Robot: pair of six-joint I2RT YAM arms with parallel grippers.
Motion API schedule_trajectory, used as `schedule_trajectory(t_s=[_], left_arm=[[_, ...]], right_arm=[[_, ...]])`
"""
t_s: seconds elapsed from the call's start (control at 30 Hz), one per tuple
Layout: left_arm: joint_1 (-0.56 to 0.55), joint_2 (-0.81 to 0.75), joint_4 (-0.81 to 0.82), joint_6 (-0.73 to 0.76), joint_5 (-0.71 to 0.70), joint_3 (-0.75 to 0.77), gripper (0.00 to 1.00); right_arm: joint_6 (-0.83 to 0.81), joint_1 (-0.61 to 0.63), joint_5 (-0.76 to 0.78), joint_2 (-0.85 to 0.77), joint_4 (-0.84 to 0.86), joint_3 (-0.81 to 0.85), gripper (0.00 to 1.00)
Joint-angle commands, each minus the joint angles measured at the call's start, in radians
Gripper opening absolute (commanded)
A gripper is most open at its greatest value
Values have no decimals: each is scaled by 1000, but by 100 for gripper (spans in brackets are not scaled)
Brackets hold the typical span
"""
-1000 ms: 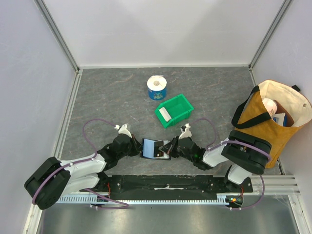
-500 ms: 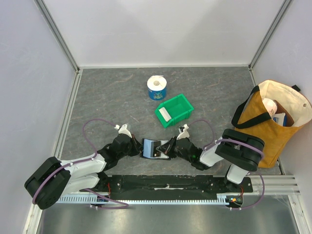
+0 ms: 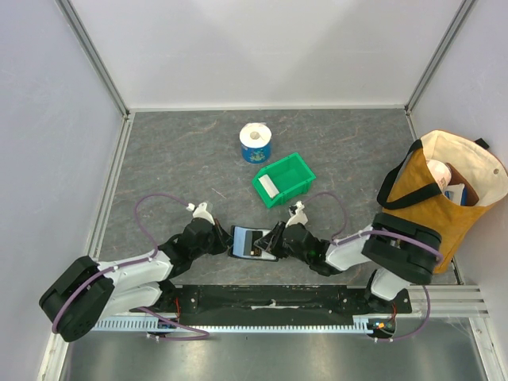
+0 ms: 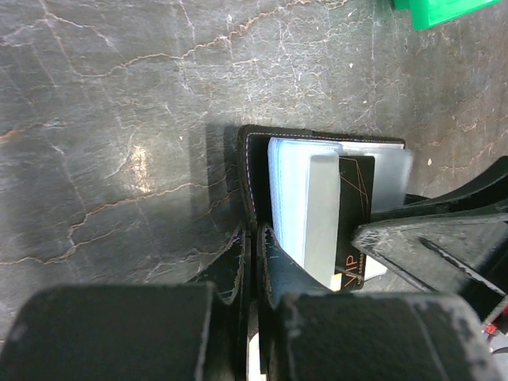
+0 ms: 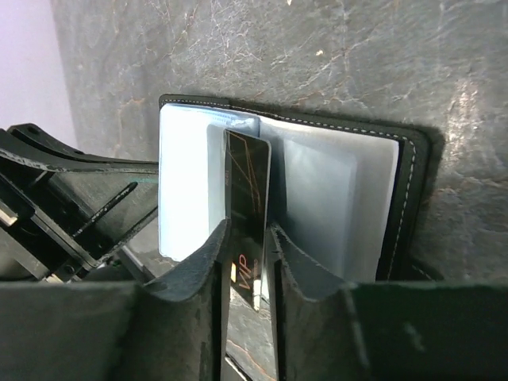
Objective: Put the credit cards into the card holder
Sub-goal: Insert the credit card into the card holder.
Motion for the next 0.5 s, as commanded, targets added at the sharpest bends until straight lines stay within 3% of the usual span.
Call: schedule_trajectory(t_s=[0.0, 0.13, 0.47], left_arm=[[-5, -19, -111, 21, -49, -22, 2], [-3, -41, -122, 27, -47, -19, 2], [-3, -30, -113, 33, -37, -19, 2]], right_arm=[[-111, 10, 116, -108, -306, 57, 36], [-134, 10, 104, -113, -302, 69, 42], [-163, 10, -12, 1, -230, 146, 42]])
